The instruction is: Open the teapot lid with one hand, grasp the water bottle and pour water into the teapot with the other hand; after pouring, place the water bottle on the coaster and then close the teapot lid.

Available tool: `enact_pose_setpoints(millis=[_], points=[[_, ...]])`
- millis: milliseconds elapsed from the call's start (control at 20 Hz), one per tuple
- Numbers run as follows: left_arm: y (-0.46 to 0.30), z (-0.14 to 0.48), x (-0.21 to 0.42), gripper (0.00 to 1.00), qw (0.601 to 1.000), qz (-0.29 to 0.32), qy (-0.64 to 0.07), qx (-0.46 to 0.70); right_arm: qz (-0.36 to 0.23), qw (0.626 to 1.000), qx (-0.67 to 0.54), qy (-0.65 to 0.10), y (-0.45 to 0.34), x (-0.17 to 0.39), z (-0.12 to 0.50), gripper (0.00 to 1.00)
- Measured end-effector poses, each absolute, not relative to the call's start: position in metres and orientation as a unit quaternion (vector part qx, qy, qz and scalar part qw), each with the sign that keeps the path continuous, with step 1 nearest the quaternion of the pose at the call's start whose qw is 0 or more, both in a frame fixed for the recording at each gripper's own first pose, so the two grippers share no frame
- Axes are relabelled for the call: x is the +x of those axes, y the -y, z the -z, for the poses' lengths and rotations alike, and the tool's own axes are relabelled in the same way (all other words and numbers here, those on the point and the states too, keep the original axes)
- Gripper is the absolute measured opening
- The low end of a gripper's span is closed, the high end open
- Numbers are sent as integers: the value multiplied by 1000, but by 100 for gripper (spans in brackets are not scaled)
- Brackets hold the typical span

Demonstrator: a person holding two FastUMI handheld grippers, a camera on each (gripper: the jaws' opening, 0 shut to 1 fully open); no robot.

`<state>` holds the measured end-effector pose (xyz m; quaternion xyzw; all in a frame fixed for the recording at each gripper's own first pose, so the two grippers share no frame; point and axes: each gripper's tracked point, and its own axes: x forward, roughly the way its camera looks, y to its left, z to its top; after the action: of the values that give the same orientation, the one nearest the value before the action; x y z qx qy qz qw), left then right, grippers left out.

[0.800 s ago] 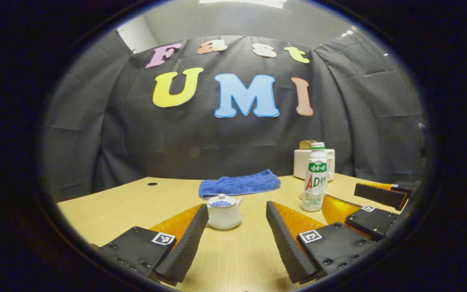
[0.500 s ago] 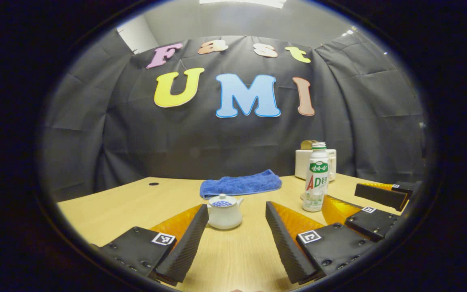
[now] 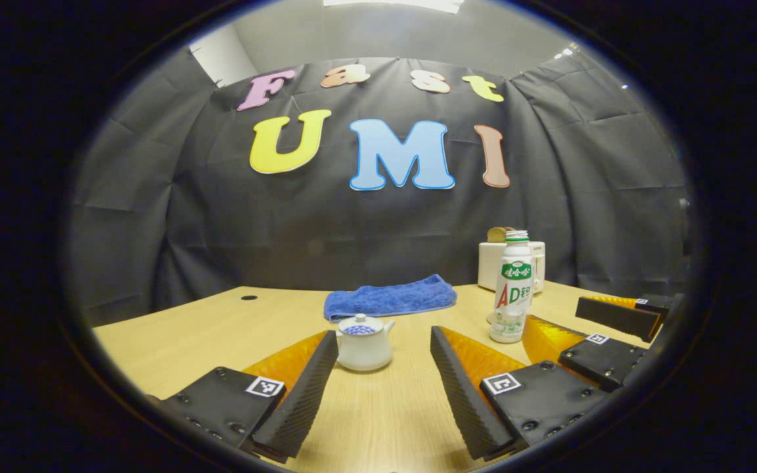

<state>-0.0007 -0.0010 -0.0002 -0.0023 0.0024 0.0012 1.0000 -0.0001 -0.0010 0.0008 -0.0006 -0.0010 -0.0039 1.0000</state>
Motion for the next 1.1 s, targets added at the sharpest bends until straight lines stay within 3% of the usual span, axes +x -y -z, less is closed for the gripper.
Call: enact_pose_setpoints(millis=[450,600,750,800,1000,1100], points=[[-2,-5,17,94,999,34,-2,-42,-24,999,-15,20,0,9,-22,96],[-15,-10,33,99,999,22,-1,-26,-30,999,-14,15,-1,19,-23,96],[-19,-18,52,94,1000,15,8,7,-39,999,-2,-7,-3,27,-15,96],[-23,-19,59,99,1000,9,9,11,-41,999,1,-13,-4,29,-12,96],[-26,-22,89,99,1000,7,8,19,-39,999,4,-15,1,30,-10,96],[-30,-18,103,95,1000,6,-4,15,-39,999,7,-12,3,30,-14,96]])
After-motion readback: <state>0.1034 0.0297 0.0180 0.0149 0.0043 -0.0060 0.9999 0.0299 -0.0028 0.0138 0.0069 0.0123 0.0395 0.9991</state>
